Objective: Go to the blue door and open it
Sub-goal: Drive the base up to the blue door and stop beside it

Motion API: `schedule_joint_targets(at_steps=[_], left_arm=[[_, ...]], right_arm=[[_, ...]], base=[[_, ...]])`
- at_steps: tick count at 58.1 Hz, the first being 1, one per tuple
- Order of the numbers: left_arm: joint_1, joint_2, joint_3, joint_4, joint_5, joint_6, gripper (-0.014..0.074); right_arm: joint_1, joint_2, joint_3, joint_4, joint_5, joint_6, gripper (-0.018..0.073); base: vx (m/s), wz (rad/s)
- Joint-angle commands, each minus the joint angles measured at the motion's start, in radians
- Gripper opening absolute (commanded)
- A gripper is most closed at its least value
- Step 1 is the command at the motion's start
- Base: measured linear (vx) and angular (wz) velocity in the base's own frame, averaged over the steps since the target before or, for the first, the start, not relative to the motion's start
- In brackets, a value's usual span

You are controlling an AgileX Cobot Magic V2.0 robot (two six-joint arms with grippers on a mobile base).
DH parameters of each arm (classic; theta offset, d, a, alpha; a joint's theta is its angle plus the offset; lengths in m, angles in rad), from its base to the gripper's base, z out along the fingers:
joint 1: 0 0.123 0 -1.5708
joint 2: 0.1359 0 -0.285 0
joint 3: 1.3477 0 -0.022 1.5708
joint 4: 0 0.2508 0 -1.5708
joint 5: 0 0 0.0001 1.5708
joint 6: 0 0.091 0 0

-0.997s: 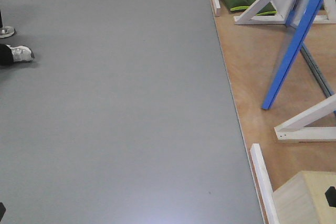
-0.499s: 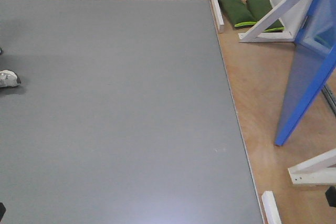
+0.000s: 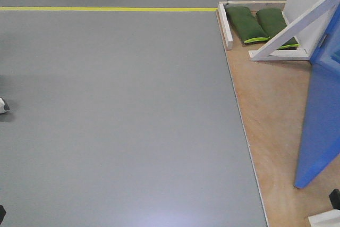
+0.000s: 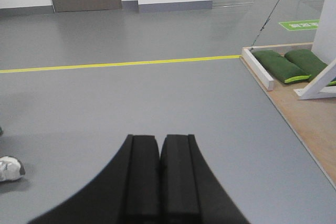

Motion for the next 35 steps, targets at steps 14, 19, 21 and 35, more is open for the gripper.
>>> schedule_joint_targets(at_steps=[14, 19, 21, 35], left_arm=[[0.002, -0.016, -0.027, -0.003, -0.084, -0.007, 0.0073], [0.002, -0.016, -0.027, -0.003, -0.084, -0.007, 0.0073], [0.002, -0.016, -0.027, -0.003, -0.084, -0.007, 0.0073], [0.002, -0.016, -0.027, -0.003, -0.084, -0.007, 0.0073]], right_arm=[[-0.002, -0.017, 0.001, -0.004, -0.077, -0.005, 0.0008], [-0.002, -0.017, 0.001, -0.004, -0.077, -0.005, 0.0008], [-0.002, -0.017, 0.001, -0.004, -0.077, -0.005, 0.0008], [-0.002, -0.017, 0.001, -0.004, -0.077, -0.005, 0.0008]], base=[[0.4, -0.02], [0.38, -0.03], [0.38, -0.03], [0.37, -0.03]])
